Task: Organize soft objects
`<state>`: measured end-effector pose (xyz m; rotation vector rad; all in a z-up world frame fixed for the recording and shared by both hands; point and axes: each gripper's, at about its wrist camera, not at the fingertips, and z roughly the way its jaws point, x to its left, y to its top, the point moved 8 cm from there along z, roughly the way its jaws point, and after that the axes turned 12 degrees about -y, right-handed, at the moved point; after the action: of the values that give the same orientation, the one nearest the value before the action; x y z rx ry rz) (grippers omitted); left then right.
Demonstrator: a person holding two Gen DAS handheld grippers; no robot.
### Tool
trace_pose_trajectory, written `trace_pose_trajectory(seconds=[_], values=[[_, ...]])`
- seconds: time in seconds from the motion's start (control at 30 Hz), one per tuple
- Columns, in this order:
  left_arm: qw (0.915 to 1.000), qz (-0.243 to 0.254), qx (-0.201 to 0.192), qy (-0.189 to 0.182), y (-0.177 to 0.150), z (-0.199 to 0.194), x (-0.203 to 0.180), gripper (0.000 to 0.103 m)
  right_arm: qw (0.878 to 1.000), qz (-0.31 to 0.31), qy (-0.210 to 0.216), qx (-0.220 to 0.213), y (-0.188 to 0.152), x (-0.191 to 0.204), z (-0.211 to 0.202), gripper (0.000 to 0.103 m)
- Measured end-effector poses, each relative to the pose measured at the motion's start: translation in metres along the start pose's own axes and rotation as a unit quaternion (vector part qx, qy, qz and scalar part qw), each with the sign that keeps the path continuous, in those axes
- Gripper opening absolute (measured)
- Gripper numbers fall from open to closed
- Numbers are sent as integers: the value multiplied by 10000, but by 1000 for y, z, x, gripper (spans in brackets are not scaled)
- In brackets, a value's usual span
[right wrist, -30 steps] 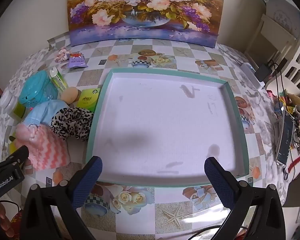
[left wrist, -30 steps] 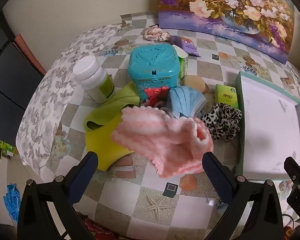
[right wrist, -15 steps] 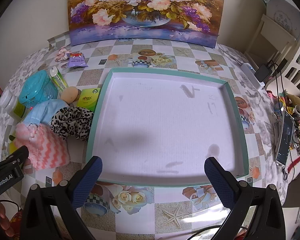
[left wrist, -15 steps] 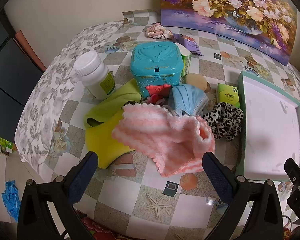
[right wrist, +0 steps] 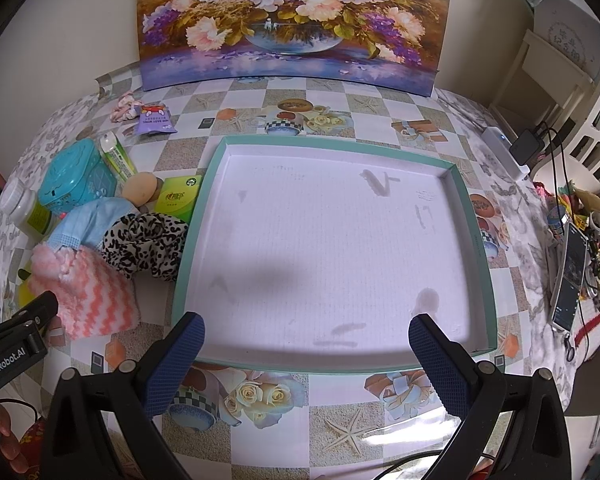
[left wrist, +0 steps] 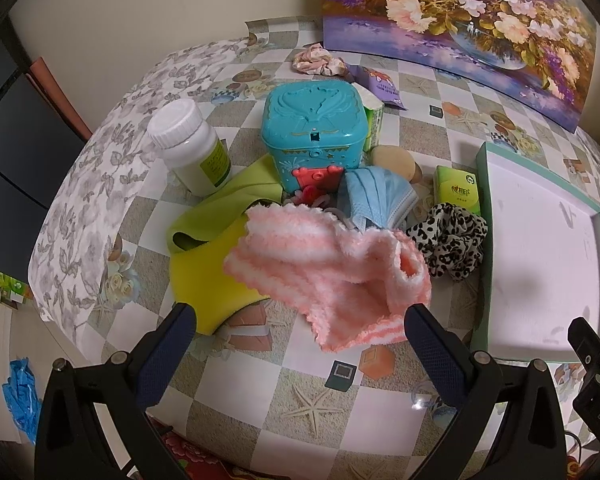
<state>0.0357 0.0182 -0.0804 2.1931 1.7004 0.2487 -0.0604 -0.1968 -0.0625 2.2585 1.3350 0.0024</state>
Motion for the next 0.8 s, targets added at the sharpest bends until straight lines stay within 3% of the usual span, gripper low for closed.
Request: trace_pose_trajectory(seconds=[0.8], values=[[10000,46,42,-6,-1,1,-4,103,10000,-19,-55,-4,0,2,-1,103]])
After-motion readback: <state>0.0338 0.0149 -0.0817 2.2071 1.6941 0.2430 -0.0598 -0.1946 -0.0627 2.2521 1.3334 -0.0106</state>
